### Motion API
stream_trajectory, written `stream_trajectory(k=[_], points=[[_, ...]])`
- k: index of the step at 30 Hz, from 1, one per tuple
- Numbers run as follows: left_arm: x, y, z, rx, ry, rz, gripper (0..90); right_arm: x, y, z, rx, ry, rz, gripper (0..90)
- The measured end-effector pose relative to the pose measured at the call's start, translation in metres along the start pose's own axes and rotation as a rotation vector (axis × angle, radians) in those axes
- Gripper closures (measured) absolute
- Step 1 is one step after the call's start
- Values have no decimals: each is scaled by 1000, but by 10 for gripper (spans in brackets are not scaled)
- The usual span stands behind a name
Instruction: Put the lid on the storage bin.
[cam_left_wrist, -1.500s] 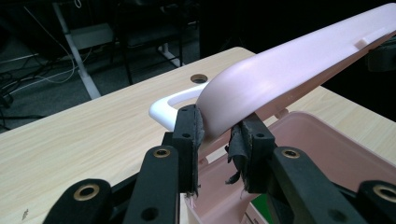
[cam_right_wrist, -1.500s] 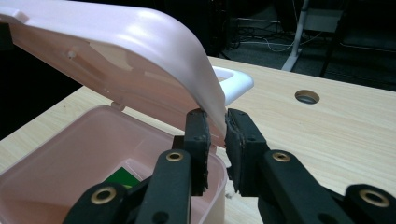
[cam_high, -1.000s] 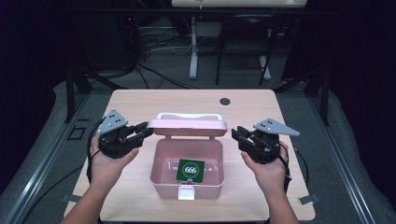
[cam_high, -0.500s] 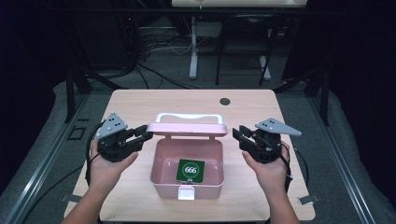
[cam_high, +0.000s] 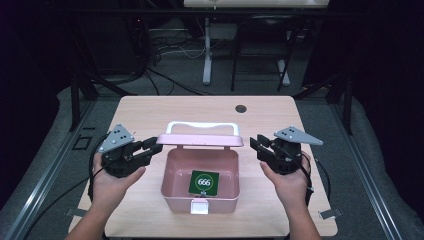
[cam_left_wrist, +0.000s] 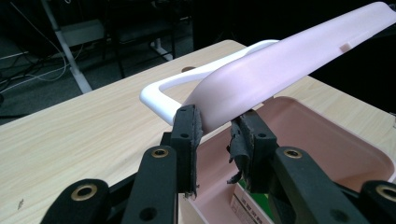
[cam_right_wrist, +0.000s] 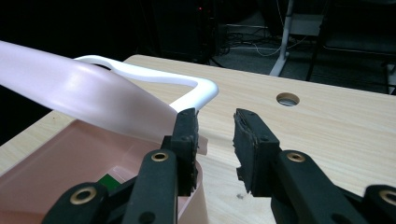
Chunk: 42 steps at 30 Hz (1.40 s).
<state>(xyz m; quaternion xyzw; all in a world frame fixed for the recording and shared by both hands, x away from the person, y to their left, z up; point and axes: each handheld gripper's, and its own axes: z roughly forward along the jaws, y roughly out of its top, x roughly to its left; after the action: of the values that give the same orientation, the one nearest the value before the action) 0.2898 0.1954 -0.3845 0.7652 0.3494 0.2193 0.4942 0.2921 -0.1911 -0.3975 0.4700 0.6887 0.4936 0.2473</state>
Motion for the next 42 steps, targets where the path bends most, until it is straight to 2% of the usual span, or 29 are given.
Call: stream_trajectory(k=[15, 42], points=[[-6, -9, -8, 14, -16, 19, 708, -2, -2, 2, 3, 1, 8, 684], [-14, -37, -16, 20, -49, 10, 699, -1, -3, 5, 11, 3, 8, 668]])
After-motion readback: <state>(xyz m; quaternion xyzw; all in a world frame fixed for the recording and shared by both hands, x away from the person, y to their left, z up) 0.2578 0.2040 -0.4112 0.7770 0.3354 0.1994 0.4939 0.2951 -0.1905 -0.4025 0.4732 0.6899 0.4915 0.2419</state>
